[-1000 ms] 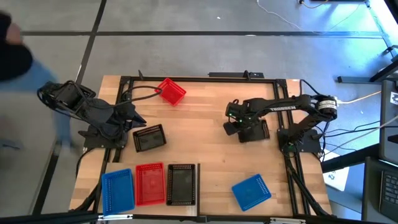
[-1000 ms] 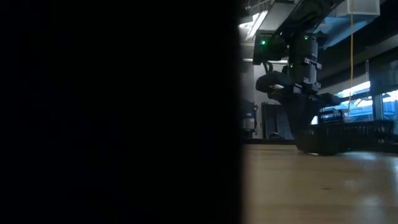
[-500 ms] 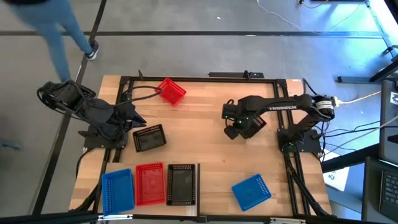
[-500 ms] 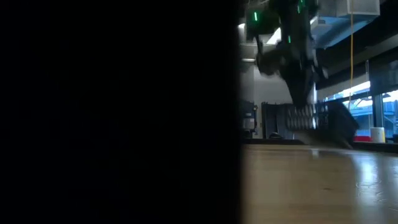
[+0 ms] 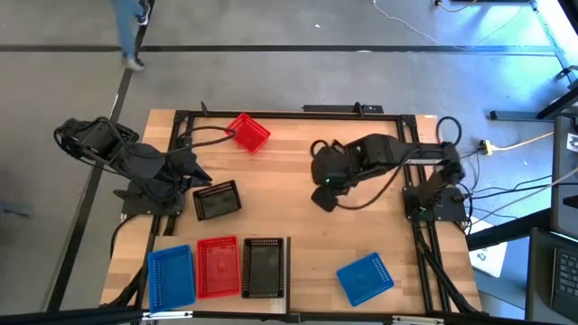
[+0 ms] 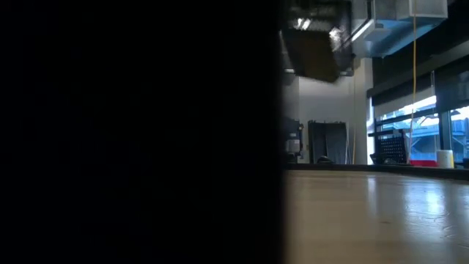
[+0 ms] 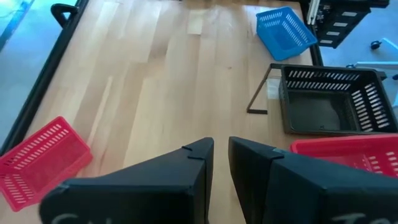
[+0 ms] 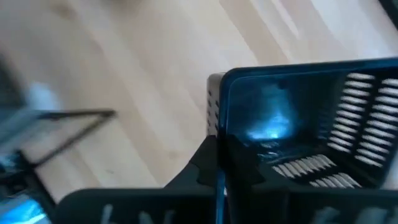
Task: Stack baskets on shelf by color
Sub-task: Stack the right black bin on top of the other black bin on the shelf
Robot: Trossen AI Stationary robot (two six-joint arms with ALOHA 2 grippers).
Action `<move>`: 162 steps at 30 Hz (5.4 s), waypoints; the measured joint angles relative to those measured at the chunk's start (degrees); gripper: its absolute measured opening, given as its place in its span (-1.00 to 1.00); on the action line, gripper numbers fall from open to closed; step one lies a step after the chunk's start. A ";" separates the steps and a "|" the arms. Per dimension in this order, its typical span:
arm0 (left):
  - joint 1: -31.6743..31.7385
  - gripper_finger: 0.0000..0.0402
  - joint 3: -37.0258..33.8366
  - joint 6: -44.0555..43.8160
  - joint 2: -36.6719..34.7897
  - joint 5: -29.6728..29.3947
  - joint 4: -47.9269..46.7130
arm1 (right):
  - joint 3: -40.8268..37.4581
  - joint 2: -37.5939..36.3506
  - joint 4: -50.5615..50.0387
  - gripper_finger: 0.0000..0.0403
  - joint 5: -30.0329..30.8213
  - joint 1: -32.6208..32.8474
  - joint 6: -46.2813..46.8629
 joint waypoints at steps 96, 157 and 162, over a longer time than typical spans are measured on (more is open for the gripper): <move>26.66 -0.79 -0.01 82.39 17.49 -8.49 23.05 | 13.31 18.05 9.41 -1.00 50.09 4.03 -75.42; 30.67 -0.99 -0.01 88.16 21.06 -4.66 19.65 | 13.31 18.00 13.75 -0.98 44.82 3.76 -81.21; 30.25 -0.99 -0.01 88.08 21.03 -4.98 19.31 | 13.31 17.98 13.99 -0.83 44.56 3.10 -81.28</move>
